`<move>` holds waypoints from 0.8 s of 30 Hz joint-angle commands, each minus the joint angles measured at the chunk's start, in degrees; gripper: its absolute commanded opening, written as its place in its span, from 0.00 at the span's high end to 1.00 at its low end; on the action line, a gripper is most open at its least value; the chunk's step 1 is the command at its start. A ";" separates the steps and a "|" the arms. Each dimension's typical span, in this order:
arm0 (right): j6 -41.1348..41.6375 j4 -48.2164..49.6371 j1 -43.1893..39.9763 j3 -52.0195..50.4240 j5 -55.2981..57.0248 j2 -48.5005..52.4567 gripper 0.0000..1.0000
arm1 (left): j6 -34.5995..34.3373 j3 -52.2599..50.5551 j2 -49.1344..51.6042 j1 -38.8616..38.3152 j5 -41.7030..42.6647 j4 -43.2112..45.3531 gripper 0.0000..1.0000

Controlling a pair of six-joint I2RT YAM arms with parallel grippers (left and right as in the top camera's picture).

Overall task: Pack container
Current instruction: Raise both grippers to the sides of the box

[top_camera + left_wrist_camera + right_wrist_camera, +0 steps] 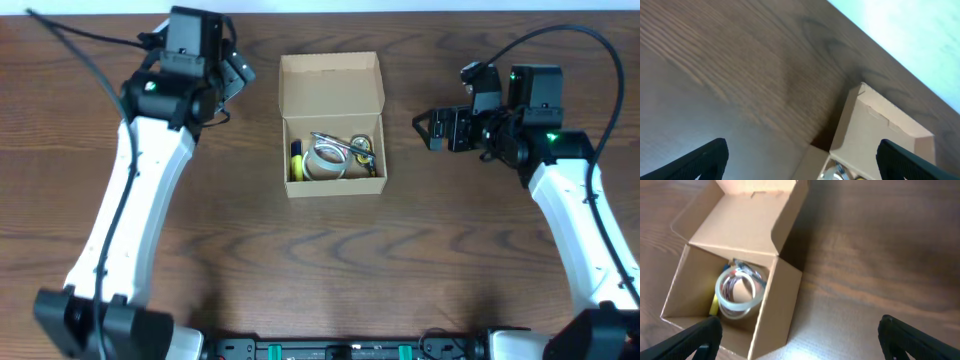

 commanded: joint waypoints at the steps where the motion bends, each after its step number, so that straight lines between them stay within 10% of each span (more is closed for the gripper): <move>1: 0.87 1.22 0.11 1.22 -0.90 0.22 0.01 | 0.61 -0.20 2.19 0.76 2.40 1.05 0.05; 10: 4.15 9.62 0.11 2.19 -0.48 5.60 0.01 | -0.94 -0.20 5.42 4.26 7.80 6.19 0.05; 12: 4.79 10.08 0.11 3.37 -0.46 8.37 0.20 | -2.67 -0.20 6.25 5.11 8.57 6.47 0.04; 22: 7.48 10.95 0.07 10.43 -0.44 22.51 0.96 | -7.04 -0.20 11.78 6.60 8.44 8.83 0.94; 24: 8.66 11.82 0.04 10.49 -0.48 24.35 0.99 | -7.85 -0.20 13.46 6.69 8.81 9.11 0.94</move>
